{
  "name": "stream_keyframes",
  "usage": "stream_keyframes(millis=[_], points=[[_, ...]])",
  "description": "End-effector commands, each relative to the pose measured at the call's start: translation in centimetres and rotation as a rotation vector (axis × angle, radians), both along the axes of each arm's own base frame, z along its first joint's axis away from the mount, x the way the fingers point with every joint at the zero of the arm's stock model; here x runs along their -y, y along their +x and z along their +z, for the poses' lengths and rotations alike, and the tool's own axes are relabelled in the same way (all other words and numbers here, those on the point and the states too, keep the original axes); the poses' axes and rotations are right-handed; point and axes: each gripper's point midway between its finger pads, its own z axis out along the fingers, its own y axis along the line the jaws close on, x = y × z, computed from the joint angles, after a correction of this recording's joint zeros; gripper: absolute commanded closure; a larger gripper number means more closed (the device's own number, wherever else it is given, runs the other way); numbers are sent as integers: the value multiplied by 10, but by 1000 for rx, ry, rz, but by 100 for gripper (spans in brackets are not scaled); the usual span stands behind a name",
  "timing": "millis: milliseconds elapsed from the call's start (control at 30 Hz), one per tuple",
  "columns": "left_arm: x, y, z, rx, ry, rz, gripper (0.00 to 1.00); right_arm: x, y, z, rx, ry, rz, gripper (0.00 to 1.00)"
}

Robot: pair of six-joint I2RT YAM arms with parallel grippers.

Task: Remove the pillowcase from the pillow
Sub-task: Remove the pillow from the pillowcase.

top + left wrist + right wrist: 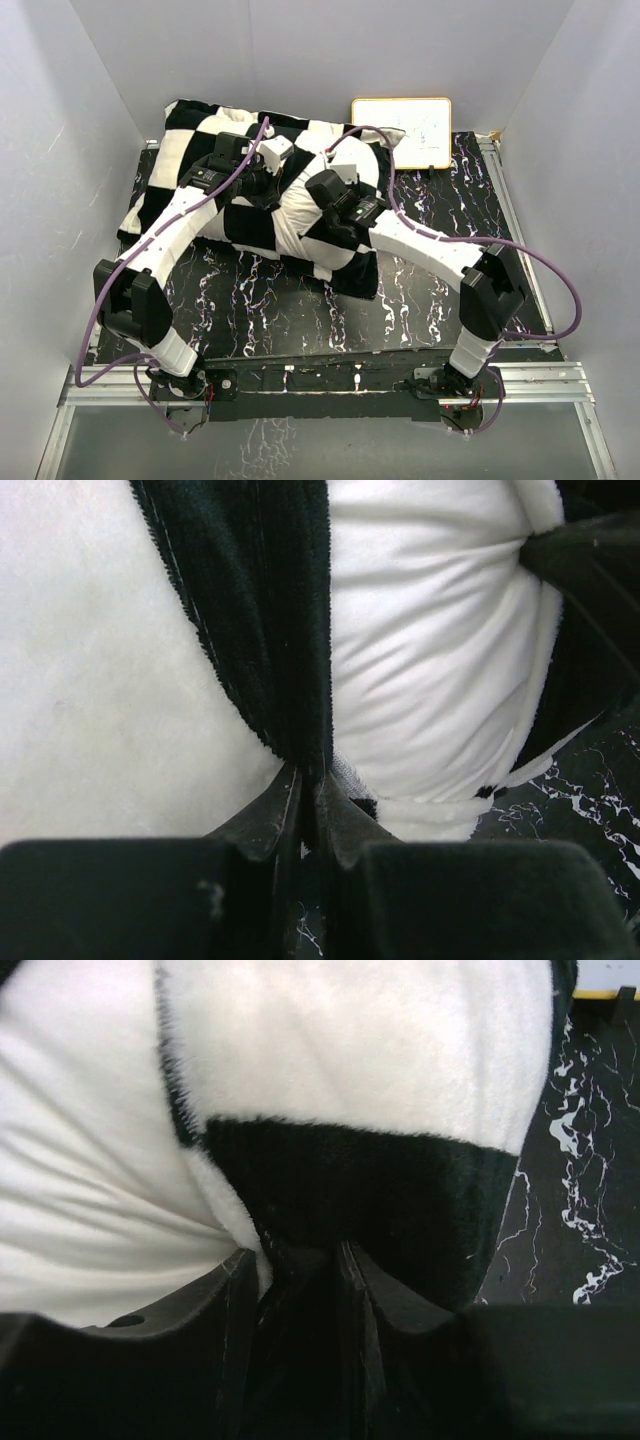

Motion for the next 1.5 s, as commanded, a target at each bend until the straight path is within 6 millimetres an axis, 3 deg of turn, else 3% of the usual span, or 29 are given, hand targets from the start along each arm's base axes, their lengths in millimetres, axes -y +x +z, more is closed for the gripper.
stream_keyframes(millis=[0, 100, 200, 400, 533, 667, 733, 800, 867, 900, 967, 1033, 1133, 1267, 1467], points=[[-25, -31, -14, -75, 96, 14, 100, 112, 12, -17, -48, -94, -280, 66], [-30, -32, -17, -62, 125, 9, 100, 146, 10, -20, -22, -1, -297, 68], [-31, -33, -21, -70, 130, 7, 100, 153, 4, -32, -40, 20, -291, 71], [-30, -36, -24, -84, 126, 3, 100, 144, -1, -77, -154, 40, -280, 73], [-32, -39, -21, -80, 133, -12, 100, 147, 5, -110, -232, 106, -262, 71], [-30, -41, -16, -84, 127, -24, 100, 113, 20, -118, -278, 272, -111, 59], [-28, -41, -12, -88, 121, -31, 100, 91, 30, -100, -244, 372, -11, 61], [-24, -41, -3, -91, 106, -44, 98, 73, 42, -67, -161, 462, 98, 74], [-17, -38, 19, -67, 75, -75, 63, 61, 54, -27, -52, 500, 178, 91], [-14, -36, 32, -46, 60, -83, 46, 59, 59, -9, -9, 506, 200, 92], [-8, -27, 62, 23, 32, -101, 31, 50, 67, 31, 76, 522, 269, 92], [-2, -18, 93, 104, 2, -122, 22, 39, 69, 70, 154, 548, 355, 92], [8, -1, 127, 210, -19, -163, 19, 26, 65, 114, 239, 593, 453, 92], [27, 21, 156, 329, -18, -225, 18, 16, 49, 141, 294, 650, 550, 92], [77, 28, 121, 392, 82, -422, 17, 12, 23, 154, 326, 680, 635, 92]])
